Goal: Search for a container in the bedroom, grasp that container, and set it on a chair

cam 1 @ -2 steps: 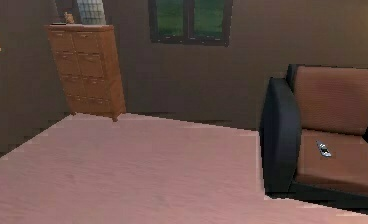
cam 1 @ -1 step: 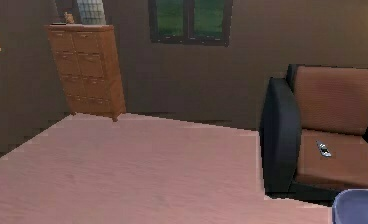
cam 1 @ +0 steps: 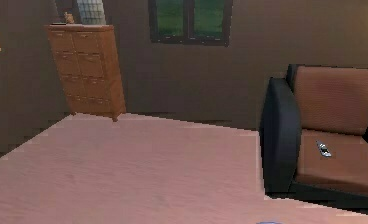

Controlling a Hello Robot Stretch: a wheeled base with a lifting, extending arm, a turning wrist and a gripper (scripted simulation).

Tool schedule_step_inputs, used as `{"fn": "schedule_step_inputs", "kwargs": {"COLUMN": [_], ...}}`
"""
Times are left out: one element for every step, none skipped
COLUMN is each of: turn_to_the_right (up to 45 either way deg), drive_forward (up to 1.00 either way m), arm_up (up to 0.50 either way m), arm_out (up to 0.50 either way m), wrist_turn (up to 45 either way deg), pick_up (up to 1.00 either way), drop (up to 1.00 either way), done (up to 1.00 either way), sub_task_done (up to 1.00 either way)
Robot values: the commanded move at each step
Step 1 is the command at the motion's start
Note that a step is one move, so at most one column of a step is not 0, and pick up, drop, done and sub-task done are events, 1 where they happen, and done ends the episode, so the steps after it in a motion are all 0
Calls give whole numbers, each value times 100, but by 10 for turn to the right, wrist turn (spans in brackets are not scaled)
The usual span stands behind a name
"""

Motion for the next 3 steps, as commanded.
{"fn": "schedule_step_inputs", "kwargs": {"turn_to_the_right": [0, -450, -270], "drive_forward": [0, 0, 0], "arm_up": [0, 0, 0], "arm_out": [-20, 0, 0], "wrist_turn": [0, 0, 0], "pick_up": [0, 0, 0], "drop": [0, 0, 0], "done": [0, 0, 0], "sub_task_done": [0, 0, 0]}}
